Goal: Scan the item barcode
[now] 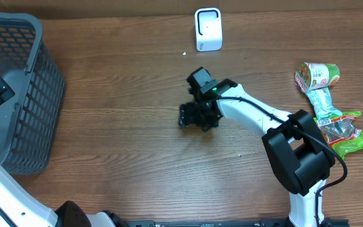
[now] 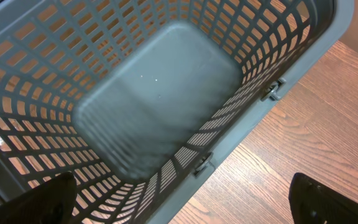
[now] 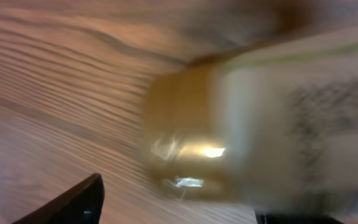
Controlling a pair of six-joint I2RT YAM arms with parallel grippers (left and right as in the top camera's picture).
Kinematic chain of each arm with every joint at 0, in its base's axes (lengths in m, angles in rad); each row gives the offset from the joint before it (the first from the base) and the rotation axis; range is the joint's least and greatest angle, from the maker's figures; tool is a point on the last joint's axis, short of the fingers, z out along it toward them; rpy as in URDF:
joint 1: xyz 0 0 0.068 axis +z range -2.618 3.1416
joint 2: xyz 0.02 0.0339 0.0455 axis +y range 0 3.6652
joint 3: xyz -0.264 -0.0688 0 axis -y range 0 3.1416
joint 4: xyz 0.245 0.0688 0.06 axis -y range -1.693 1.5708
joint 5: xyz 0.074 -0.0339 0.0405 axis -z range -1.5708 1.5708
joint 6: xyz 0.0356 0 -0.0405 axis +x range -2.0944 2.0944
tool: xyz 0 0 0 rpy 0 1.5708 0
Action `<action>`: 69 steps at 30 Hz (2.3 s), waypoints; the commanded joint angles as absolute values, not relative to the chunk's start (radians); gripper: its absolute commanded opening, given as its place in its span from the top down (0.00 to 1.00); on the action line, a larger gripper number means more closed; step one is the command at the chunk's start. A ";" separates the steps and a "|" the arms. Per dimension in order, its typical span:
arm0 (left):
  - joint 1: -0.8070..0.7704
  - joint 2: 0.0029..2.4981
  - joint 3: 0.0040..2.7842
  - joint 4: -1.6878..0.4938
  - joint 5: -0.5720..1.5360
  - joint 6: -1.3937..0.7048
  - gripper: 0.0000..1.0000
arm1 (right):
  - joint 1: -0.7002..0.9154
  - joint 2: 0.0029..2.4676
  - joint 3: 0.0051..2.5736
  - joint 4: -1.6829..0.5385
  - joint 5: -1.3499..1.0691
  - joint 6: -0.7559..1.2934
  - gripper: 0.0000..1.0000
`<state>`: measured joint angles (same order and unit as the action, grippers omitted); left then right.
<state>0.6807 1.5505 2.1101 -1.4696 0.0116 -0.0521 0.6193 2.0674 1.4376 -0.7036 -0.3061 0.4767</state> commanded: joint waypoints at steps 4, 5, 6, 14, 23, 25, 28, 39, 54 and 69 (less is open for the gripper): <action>0.680 1.544 2.122 -1.467 0.016 -0.059 0.00 | 0.596 2.029 1.502 -0.608 -0.283 0.316 0.16; 0.680 1.544 2.122 -1.467 0.016 -0.059 0.00 | 0.593 2.029 1.526 -0.632 -0.281 0.284 0.14; 0.680 1.544 2.122 -1.467 0.016 -0.059 0.00 | 0.588 2.029 1.553 -0.657 -0.279 0.252 0.14; 0.680 1.544 2.122 -1.467 0.016 -0.059 0.00 | 0.522 2.029 1.796 -0.936 -0.165 -0.187 0.00; 0.680 1.544 2.122 -1.467 0.016 -0.059 0.00 | 0.409 2.096 1.765 -1.061 -0.195 -0.637 0.00; 0.680 1.544 2.122 -1.467 0.016 -0.059 0.00 | 0.386 2.114 1.765 -1.058 -0.244 -0.675 0.00; 0.680 1.544 2.122 -1.467 0.016 -0.059 0.00 | 0.354 2.138 1.765 -1.058 -0.325 -0.728 0.00; 0.680 1.544 2.122 -1.467 0.016 -0.059 0.00 | 0.332 2.217 1.707 -1.038 -0.401 -0.794 0.01; 0.680 1.544 2.122 -1.467 0.016 -0.059 0.00 | 0.336 2.278 1.710 -1.066 -0.377 -0.344 0.47; 0.680 1.544 2.122 -1.467 0.016 -0.059 0.00 | 0.335 2.278 1.710 -1.133 -0.407 0.059 0.36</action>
